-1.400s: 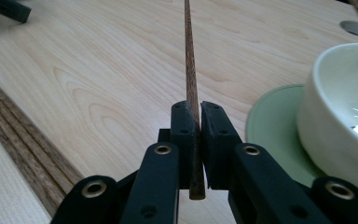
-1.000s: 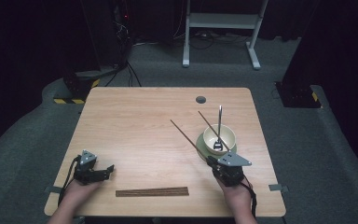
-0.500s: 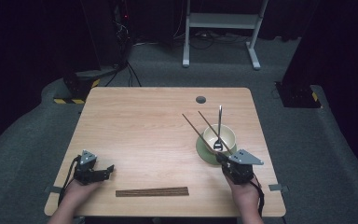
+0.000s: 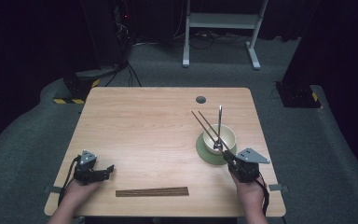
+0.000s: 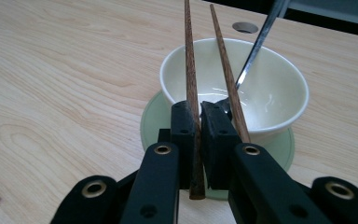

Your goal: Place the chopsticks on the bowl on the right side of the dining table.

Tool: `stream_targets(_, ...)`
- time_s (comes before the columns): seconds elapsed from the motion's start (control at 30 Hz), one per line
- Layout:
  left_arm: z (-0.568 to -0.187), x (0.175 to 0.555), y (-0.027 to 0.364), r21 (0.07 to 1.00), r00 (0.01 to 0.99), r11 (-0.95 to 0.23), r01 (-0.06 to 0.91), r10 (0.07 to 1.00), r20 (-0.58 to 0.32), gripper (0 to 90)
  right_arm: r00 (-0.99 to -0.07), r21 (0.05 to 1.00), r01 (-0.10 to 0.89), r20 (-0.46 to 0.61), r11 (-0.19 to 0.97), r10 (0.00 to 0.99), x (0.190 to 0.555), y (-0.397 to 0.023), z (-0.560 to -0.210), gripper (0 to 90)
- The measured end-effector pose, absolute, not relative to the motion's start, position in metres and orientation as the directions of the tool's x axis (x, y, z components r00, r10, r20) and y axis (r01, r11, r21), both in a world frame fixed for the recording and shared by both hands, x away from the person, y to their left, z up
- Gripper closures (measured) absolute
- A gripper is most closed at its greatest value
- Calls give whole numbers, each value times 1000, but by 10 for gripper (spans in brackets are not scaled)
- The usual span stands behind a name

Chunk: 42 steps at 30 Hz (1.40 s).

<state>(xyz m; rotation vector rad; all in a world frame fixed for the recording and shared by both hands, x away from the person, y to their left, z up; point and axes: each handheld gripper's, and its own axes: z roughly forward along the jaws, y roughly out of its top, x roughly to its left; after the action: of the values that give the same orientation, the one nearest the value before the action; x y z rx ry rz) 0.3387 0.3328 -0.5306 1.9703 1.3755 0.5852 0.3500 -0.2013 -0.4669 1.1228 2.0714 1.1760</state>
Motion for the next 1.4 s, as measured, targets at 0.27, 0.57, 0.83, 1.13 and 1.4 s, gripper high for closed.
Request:
stream_targets(0.27, -531, 339, 333, 729, 348, -233, 644, 937, -8, 138, -519, 862, 420, -27, 282, 855, 351, -206, -468, 839)
stream_targets(0.57, -531, 339, 333, 729, 348, -233, 644, 937, -8, 138, -505, 857, 432, -29, 282, 862, 353, -212, -470, 840)
stream_targets(0.83, -531, 339, 333, 728, 348, -233, 644, 937, -8, 138, -506, 850, 436, -39, 295, 862, 353, -211, -471, 840)
stream_targets(1.13, -531, 339, 333, 729, 348, -233, 644, 938, -8, 138, -506, 848, 440, -36, 294, 862, 354, -212, -472, 839)
stream_targets(1.4, -531, 339, 333, 729, 348, -233, 644, 937, -8, 138, -509, 847, 442, -33, 295, 860, 354, -211, -472, 839)
